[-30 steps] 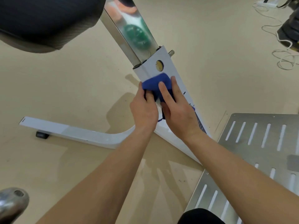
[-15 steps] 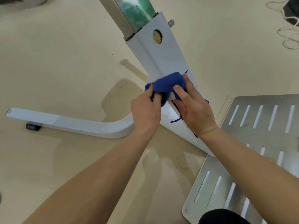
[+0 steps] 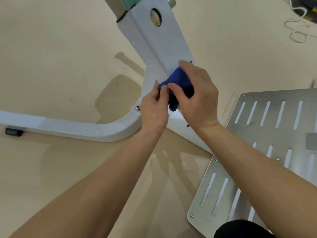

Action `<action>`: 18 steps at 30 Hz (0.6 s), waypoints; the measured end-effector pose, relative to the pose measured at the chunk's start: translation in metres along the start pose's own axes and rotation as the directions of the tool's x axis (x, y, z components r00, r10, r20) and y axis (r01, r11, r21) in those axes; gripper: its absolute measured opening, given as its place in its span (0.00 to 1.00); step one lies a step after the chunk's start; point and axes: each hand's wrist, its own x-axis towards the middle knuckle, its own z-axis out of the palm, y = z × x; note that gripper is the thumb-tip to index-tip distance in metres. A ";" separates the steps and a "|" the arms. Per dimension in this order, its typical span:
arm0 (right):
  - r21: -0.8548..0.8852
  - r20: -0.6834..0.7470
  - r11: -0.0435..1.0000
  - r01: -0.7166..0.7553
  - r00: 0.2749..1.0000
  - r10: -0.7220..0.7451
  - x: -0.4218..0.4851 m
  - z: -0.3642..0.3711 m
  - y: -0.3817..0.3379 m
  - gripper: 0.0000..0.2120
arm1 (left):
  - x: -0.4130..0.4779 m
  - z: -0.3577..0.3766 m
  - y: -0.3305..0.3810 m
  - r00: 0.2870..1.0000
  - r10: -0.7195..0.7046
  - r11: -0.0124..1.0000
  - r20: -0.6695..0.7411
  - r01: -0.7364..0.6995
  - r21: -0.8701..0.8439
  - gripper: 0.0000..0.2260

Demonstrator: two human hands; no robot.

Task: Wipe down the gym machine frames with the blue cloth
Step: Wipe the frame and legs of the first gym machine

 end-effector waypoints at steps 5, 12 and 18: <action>-0.090 0.011 0.996 0.029 1.000 -0.029 -0.037 -0.003 0.036 0.14 | -0.013 0.021 -0.042 0.997 -0.066 0.997 0.034 0.064 0.051 0.19; -0.151 0.080 0.973 -0.174 0.979 0.188 -0.095 -0.030 0.082 0.14 | -0.029 0.040 -0.081 0.980 -0.071 0.980 0.187 0.033 0.198 0.09; -0.191 0.063 0.948 -0.253 0.961 0.269 -0.107 -0.038 0.085 0.12 | -0.028 0.040 -0.090 0.974 -0.013 0.958 0.226 -0.053 0.283 0.09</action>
